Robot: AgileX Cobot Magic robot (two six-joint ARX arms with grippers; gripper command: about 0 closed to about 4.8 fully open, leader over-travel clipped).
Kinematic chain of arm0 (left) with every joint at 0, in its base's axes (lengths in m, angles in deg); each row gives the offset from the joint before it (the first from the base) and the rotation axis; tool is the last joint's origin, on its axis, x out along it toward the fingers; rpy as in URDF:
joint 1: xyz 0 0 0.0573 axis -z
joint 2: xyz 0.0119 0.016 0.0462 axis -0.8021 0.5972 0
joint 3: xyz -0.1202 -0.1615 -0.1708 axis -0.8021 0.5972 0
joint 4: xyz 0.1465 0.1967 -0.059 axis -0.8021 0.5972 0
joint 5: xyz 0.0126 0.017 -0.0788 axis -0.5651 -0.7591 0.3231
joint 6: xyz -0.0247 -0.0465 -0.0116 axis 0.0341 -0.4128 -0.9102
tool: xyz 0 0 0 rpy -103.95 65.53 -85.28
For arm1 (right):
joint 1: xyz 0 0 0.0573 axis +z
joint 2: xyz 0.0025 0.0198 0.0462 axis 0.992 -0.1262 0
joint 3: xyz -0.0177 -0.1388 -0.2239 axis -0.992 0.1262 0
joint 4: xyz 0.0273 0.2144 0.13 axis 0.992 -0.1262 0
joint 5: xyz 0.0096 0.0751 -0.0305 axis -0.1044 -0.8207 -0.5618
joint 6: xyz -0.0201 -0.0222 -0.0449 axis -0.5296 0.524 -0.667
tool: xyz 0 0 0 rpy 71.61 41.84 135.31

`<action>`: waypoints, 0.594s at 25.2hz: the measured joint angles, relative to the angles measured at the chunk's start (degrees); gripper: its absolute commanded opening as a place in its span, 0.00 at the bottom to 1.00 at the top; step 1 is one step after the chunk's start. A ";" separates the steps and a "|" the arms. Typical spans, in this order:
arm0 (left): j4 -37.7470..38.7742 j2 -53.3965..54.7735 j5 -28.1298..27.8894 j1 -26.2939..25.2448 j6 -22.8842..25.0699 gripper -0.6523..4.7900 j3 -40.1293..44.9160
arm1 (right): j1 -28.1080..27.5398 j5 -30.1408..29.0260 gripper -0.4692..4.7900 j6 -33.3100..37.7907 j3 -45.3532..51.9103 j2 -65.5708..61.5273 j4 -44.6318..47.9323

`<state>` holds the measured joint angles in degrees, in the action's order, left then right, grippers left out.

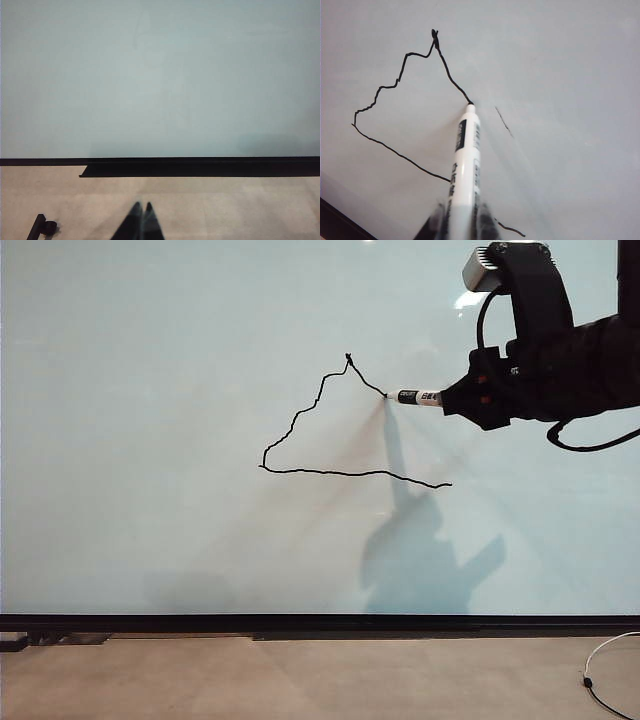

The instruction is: Pick up the pen on the shelf to the right of the whiteboard and draw a triangle.

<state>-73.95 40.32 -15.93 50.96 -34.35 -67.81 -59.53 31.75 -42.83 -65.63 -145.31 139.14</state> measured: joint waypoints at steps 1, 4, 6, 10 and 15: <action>0.00 0.00 0.00 0.00 0.00 0.11 0.00 | 0.00 0.00 0.08 0.00 0.00 0.00 -0.07; 0.00 0.00 0.00 0.00 0.00 0.11 0.00 | -0.07 0.00 0.08 0.02 0.00 0.00 -0.26; 0.00 0.00 0.00 0.00 0.00 0.11 0.00 | -0.13 0.00 0.08 0.02 -0.02 0.00 -0.57; 0.00 0.00 0.00 0.00 0.00 0.11 0.02 | -0.57 -0.24 0.08 0.17 -0.02 0.00 -1.01; 0.00 0.00 0.00 0.00 0.00 0.11 0.00 | -0.74 -0.26 0.08 0.17 -0.02 0.02 -1.33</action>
<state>-73.95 40.32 -15.93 50.96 -34.35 -67.81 -60.27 31.49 -42.65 -65.65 -145.29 137.81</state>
